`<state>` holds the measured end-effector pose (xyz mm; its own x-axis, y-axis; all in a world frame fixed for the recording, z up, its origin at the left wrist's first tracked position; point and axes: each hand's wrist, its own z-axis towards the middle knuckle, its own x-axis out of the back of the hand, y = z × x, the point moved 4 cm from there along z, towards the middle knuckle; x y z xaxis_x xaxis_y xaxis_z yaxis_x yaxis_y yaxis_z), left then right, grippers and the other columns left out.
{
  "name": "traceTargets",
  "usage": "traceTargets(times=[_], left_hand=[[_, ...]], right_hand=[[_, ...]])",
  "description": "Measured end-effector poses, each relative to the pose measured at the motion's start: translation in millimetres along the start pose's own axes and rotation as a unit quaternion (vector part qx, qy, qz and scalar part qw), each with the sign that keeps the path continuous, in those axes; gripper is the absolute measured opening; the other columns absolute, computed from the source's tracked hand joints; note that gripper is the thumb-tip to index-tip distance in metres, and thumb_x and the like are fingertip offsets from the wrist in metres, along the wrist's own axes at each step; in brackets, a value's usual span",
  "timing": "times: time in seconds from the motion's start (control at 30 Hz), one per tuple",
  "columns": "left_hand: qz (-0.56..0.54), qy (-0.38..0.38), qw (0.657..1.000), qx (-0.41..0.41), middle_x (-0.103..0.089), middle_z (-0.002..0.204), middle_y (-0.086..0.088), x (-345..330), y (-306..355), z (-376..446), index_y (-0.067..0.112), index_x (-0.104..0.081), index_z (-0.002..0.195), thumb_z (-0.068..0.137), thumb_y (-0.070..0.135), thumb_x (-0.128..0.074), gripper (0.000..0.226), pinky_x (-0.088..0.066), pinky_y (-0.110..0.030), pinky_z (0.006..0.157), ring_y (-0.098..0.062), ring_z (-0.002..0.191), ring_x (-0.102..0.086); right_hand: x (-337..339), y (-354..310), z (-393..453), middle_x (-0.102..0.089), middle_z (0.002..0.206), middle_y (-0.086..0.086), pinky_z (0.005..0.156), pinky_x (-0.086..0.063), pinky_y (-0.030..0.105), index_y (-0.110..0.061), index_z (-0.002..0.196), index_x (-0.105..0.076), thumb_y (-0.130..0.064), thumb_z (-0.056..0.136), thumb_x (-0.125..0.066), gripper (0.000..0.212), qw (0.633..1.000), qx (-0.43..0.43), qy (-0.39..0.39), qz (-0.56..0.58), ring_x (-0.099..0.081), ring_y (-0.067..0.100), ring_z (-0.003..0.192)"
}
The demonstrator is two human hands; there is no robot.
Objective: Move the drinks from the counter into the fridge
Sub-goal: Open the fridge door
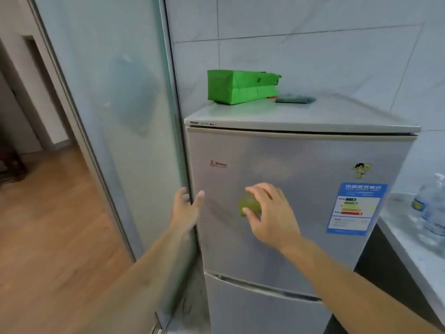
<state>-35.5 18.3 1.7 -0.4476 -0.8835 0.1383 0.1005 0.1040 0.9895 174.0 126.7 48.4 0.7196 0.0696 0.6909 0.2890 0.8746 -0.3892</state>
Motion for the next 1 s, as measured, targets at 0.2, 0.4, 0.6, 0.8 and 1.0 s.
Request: traceTargets(times=[0.2,0.4,0.6,0.8,1.0], left_hand=[[-0.054,-0.053,0.997,-0.016,-0.065,0.108,0.020,-20.9,2.8,40.6,0.026,-0.049,0.129,0.095,0.036,-0.060,0.037,-0.053,-0.012,0.068,-0.006,0.101,-0.066],[-0.022,-0.098,0.995,-0.015,-0.066,0.118,0.000,-20.5,-4.3,64.1,0.016,-0.052,0.131,0.096,0.045,-0.054,0.045,-0.052,-0.026,0.083,-0.015,0.106,-0.063],[0.003,-0.157,0.987,-0.014,-0.067,0.113,-0.001,-10.9,-10.5,76.9,0.017,-0.050,0.128,0.094,0.052,-0.054,0.049,-0.050,-0.026,0.080,-0.012,0.099,-0.064],[0.015,-0.140,0.987,-0.078,-0.068,0.098,0.003,10.0,-27.3,61.3,0.031,-0.052,0.103,0.091,0.046,-0.059,0.021,-0.050,-0.015,0.057,0.002,0.072,-0.066],[-0.042,-0.117,0.985,-0.118,-0.069,0.093,0.009,39.8,-34.5,-4.9,0.035,-0.055,0.097,0.077,0.052,-0.063,0.028,-0.051,-0.016,0.061,0.002,0.078,-0.067]], right_hand=[[-14.3,10.9,25.4,-0.050,0.132,0.007,0.095,-0.047,0.042,-0.017,0.129,-0.058,-0.027,0.082,-0.072,0.050,0.997,0.034,-0.010,-0.070,-0.051,0.029,0.116],[-20.8,16.9,25.5,-0.046,0.125,-0.001,0.093,-0.046,0.037,-0.020,0.131,-0.054,-0.028,0.082,-0.069,0.053,0.997,0.012,0.013,-0.074,-0.048,0.022,0.109],[-29.2,-3.2,18.5,-0.036,0.138,-0.004,0.111,-0.034,0.037,-0.024,0.148,-0.037,-0.037,0.086,-0.064,0.069,0.991,-0.061,-0.015,-0.114,-0.035,0.020,0.129],[-39.2,-22.8,-9.0,-0.032,0.140,-0.006,0.115,-0.032,0.034,-0.028,0.148,-0.034,-0.040,0.087,-0.060,0.068,0.989,-0.114,0.004,-0.090,-0.030,0.018,0.132],[-29.2,-47.5,-46.5,-0.040,0.128,-0.007,0.103,-0.040,0.030,-0.029,0.138,-0.046,-0.037,0.083,-0.067,0.059,0.990,-0.114,0.036,-0.068,-0.039,0.017,0.118]])
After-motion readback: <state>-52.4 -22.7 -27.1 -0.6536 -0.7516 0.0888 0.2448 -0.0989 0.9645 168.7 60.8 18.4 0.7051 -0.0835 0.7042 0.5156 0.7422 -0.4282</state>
